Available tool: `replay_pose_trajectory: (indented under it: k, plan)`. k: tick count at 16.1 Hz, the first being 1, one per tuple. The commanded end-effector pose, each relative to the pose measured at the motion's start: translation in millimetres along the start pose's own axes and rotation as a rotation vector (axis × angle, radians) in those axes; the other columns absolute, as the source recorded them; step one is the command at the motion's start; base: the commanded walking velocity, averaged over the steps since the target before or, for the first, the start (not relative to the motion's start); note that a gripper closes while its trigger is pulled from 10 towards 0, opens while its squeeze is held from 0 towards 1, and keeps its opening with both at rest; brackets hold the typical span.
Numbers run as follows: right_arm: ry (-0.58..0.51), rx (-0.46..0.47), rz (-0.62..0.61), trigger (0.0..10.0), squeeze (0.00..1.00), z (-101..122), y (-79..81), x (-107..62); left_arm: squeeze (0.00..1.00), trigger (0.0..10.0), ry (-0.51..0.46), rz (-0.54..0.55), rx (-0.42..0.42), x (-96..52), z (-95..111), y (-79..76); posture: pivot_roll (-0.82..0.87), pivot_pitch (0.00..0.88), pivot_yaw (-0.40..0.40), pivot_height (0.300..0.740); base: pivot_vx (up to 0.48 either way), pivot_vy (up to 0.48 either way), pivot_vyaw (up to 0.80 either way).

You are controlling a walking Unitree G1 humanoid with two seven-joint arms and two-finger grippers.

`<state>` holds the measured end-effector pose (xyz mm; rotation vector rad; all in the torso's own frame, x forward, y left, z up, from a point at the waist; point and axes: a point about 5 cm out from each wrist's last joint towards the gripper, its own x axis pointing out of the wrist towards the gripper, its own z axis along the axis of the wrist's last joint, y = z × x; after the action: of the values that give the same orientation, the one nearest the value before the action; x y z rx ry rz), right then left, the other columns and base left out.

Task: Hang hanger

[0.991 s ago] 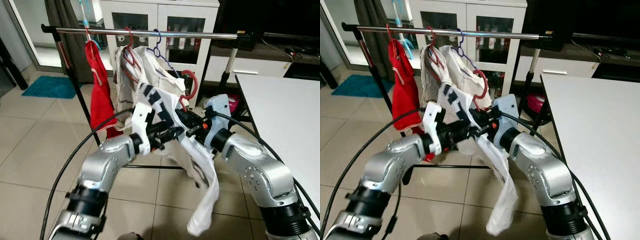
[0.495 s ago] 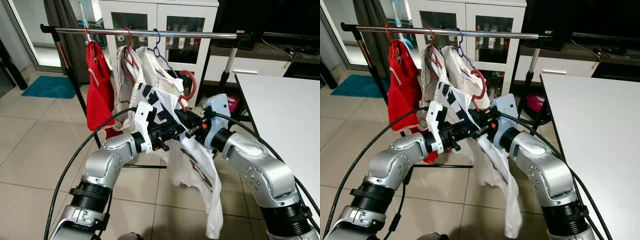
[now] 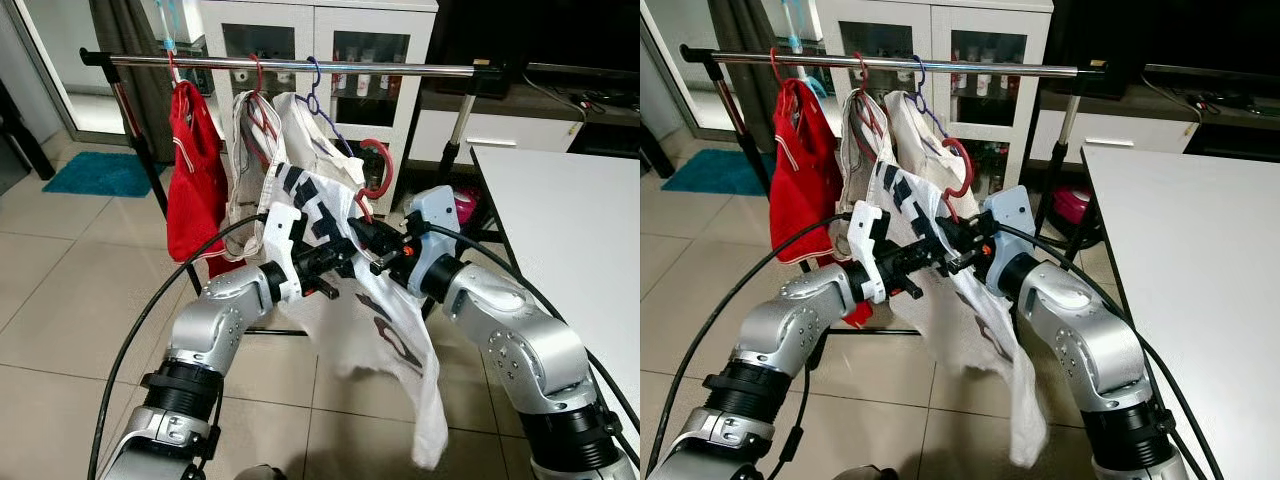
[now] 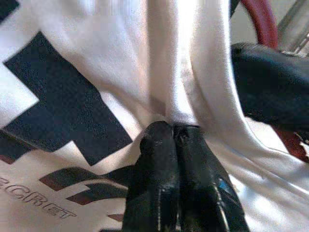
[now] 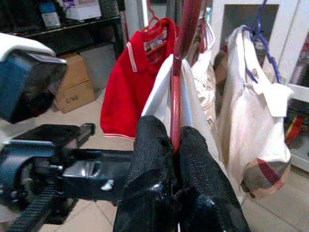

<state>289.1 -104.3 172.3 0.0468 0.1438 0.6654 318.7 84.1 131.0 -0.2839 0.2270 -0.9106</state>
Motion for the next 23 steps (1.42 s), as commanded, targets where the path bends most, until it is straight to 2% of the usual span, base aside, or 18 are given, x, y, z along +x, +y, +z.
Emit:
replay_pose_trajectory:
  k: [1, 6, 9, 10, 11, 12, 14, 18, 21, 23]
  plan:
    - [-0.001, -0.008, -0.053, 10.0, 0.0, 4.8, -7.3, 2.4, 0.0, 0.0, -0.043, 0.001, 0.032, -1.1, 10.8, -2.9, -0.04, 0.0, 0.034, 0.74, 0.0, 0.0, 0.0]
    - [0.033, 0.0, -0.189, 10.0, 0.0, 0.3, -23.6, 1.9, 0.0, 0.0, -0.071, -0.038, 0.022, -5.5, 10.3, -16.6, -0.03, 0.0, 0.031, 0.74, 0.0, 0.0, 0.0]
    - [0.038, 0.0, -0.207, 10.0, 0.0, 0.9, -26.5, 2.5, 0.0, 0.0, -0.091, -0.029, 0.019, -8.0, 11.5, -19.2, -0.03, 0.0, 0.028, 0.74, 0.0, 0.0, 0.0]
    - [0.038, -0.003, -0.202, 10.0, 0.0, 1.7, -25.9, 3.1, 0.0, 0.5, -0.115, -0.005, -0.011, -8.3, 14.0, -17.5, -0.03, 0.0, 0.025, 0.74, 0.0, 0.0, 0.0]
    - [0.041, -0.012, -0.193, 10.0, 0.0, 2.7, -24.4, 4.2, 0.0, 10.0, -0.133, -0.061, -0.066, -8.4, 16.7, -20.6, -0.03, 0.0, 0.025, 0.74, 0.0, 0.0, 0.0]
    - [0.044, -0.026, -0.184, 10.0, 0.0, 3.8, -22.7, 5.0, 1.0, 10.0, -0.14, -0.094, -0.084, -8.1, 18.2, -22.0, -0.03, 0.0, 0.026, 0.74, 0.0, 0.0, 0.0]
    - [0.051, -0.056, -0.15, 10.0, 0.0, 6.4, -16.8, 6.2, 1.0, 10.0, -0.124, -0.116, -0.083, -6.8, 18.2, -18.6, -0.04, 0.0, 0.031, 0.74, 0.0, 0.0, 0.0]
    - [0.068, -0.095, -0.113, 10.0, 0.0, 7.6, -10.9, 4.5, 1.0, 10.0, -0.178, -0.158, -0.124, -7.7, 33.6, -12.8, -0.04, 0.0, 0.037, 0.74, 0.0, 0.0, 0.0]
    - [0.066, -0.115, -0.077, 10.0, 0.0, 9.4, -5.3, 4.2, 1.0, 10.0, -0.136, -0.095, -0.097, -8.9, 33.7, 2.5, -0.05, 0.0, 0.042, 0.74, 0.0, 0.0, 0.0]
    - [0.066, -0.123, -0.059, 10.0, 0.0, 10.7, -3.0, 4.1, 0.98, 10.0, -0.11, -0.072, -0.071, -7.3, 31.0, 6.3, -0.05, 0.0, 0.043, 0.74, 0.0, 0.0, 0.0]
